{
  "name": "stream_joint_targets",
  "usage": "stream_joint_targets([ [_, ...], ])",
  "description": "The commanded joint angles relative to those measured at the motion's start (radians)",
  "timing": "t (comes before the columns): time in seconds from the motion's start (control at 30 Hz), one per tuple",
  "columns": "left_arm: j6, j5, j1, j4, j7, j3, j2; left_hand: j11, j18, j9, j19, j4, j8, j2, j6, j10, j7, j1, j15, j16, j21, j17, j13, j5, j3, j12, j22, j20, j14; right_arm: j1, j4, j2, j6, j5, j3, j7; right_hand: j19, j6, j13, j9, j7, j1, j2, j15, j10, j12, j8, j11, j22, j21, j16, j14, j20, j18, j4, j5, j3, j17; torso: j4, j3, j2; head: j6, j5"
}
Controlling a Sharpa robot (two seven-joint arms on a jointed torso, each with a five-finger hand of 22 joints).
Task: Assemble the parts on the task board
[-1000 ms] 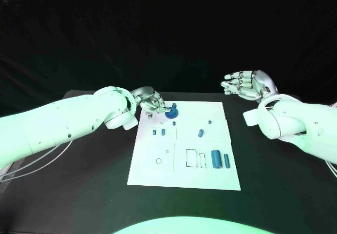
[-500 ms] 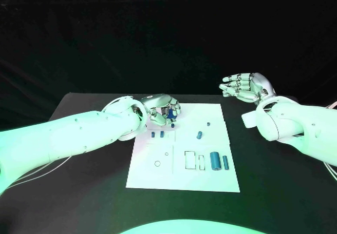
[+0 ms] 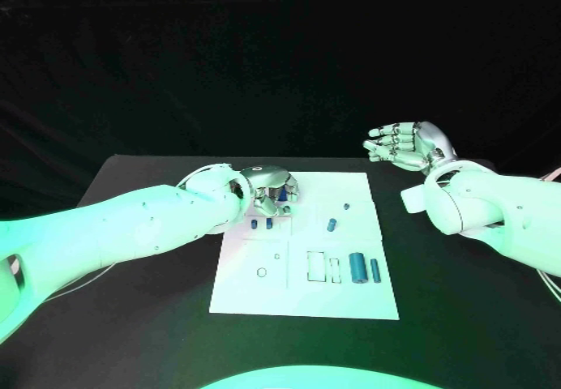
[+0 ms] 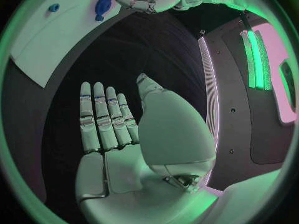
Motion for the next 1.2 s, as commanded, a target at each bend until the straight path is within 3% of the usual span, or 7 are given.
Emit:
stream_joint_targets([
  [0.03,0.011,-0.009,0.000,-0.012,-0.010,0.000,0.010,0.001,0.013,-0.012,0.008,-0.001,-0.021,-0.002,0.008,0.018,0.001,-0.023,-0.003,0.030,0.025,0.023,-0.013,-0.002,-0.016,-0.012,0.021,0.006,0.023,0.000,0.001,0.001,0.003,-0.002,0.000,0.002,-0.014,0.008,-0.009,-0.005,0.059,-0.012,0.027,0.001,0.018,-0.009,-0.016,-0.002,-0.006,-0.004,-0.018,-0.001,-0.003,0.014,-0.005,0.007,-0.035,-0.007,0.0004,0.0004,0.000,-0.001,-0.002],
  [0.47,0.041,-0.027,-0.002,-0.048,-0.032,0.000,0.036,0.005,0.013,-0.044,0.007,-0.022,-0.042,0.020,0.053,0.030,0.001,0.006,0.000,0.074,0.055,0.026,-0.048,-0.002,0.014,-0.045,0.044,0.007,0.028,0.000,0.001,0.004,0.003,-0.004,0.000,0.002,-0.014,0.008,-0.009,-0.005,0.059,-0.012,0.027,0.001,0.018,-0.009,-0.016,-0.002,-0.006,-0.004,-0.018,-0.001,-0.003,0.014,-0.005,0.007,-0.035,-0.007,0.0011,0.0003,0.000,-0.005,-0.005],
  [1.2,0.048,-0.034,-0.010,-0.083,-0.026,0.001,0.057,-0.006,0.014,-0.071,-0.003,-0.052,-0.058,0.030,0.106,0.097,0.001,0.009,-0.009,0.148,0.113,0.070,-0.077,-0.004,0.061,-0.063,0.087,0.000,0.072,0.000,0.005,0.005,0.003,-0.007,0.000,0.001,-0.014,0.009,-0.009,-0.006,0.059,-0.009,0.028,0.001,0.019,-0.011,-0.019,-0.002,-0.010,-0.004,-0.019,0.000,-0.003,0.014,-0.007,0.007,-0.034,-0.010,0.0010,-0.0003,0.001,-0.016,-0.011],
])
